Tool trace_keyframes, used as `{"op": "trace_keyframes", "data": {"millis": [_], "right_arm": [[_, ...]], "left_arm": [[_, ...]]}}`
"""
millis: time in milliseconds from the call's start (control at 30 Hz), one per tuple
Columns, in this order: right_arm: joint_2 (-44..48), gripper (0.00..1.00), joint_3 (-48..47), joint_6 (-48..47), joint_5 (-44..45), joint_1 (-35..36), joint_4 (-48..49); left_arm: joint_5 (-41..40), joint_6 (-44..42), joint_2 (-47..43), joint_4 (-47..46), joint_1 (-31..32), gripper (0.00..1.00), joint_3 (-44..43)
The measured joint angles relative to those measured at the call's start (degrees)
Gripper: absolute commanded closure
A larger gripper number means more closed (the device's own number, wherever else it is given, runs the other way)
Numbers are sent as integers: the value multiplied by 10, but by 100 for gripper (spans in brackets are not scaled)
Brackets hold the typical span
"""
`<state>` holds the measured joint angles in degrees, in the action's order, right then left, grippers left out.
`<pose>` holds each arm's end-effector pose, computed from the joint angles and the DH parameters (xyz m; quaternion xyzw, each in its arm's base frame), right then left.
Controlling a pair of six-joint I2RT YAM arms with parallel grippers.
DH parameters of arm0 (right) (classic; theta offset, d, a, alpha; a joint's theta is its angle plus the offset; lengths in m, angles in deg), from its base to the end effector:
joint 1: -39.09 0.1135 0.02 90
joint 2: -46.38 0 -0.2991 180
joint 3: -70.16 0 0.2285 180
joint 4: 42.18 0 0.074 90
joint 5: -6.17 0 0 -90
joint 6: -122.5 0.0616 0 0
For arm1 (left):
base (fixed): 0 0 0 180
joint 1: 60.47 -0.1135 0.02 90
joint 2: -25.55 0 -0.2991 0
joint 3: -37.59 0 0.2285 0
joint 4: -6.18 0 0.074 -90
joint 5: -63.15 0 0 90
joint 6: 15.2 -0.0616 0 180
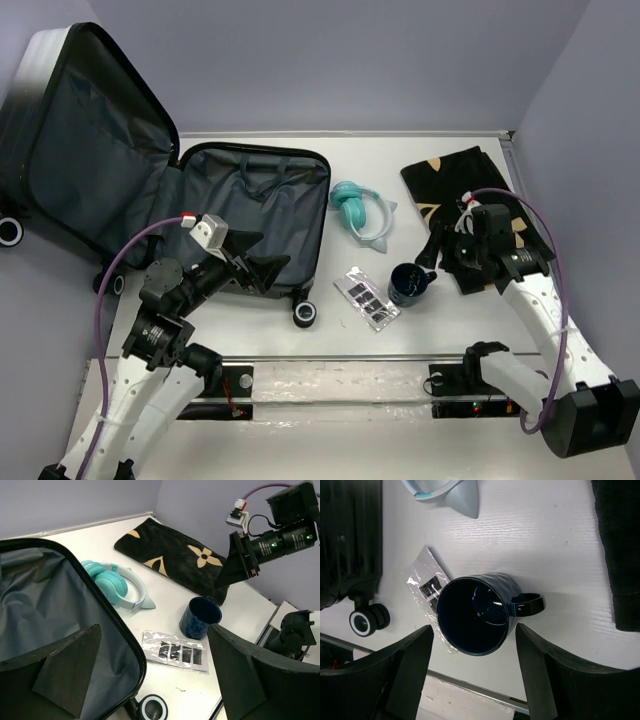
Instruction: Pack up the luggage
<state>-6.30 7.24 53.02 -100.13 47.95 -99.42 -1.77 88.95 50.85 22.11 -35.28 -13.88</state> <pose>0.1498 0.0409 0.2946 0.0419 0.9215 0.2196 0.3175 0.0634 -0.0587 0.3652 0.2260 0.6070 -0.3832 0.6585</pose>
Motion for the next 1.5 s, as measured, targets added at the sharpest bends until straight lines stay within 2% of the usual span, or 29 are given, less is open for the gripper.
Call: {"op": "trace_keyframes", "data": {"millis": [400, 667, 900, 1000, 1067, 1100, 1167, 1267, 1400, 1500], "right_arm": [[-125, 27, -6, -13, 72, 85, 17], [-186, 29, -33, -15, 93, 115, 23], [-223, 39, -37, -15, 136, 123, 19], [-221, 52, -43, -15, 146, 126, 14], [-219, 57, -46, -15, 152, 126, 13], [-221, 64, -49, -15, 155, 126, 13], [-232, 72, -51, -17, 158, 127, 16], [-251, 92, -51, -17, 159, 129, 16], [-263, 93, -54, -14, 166, 133, 26], [-234, 93, -58, -15, 189, 136, 0]], "left_arm": [[4, -7, 12, 4, 0, 1, 0], [2, -10, 11, 4, 0, 1, 0], [1, -13, 11, 4, 0, 1, 0], [1, -13, 11, 4, 0, 1, 0], [1, -13, 11, 4, 0, 1, 0], [0, -13, 10, 4, 0, 1, 0], [-1, -13, 9, 5, 0, 1, 0], [-4, -13, 2, 10, 0, 1, 0], [-12, -13, -3, 14, 2, 1, 0], [-17, -13, -7, 16, 4, 1, 0]]}}
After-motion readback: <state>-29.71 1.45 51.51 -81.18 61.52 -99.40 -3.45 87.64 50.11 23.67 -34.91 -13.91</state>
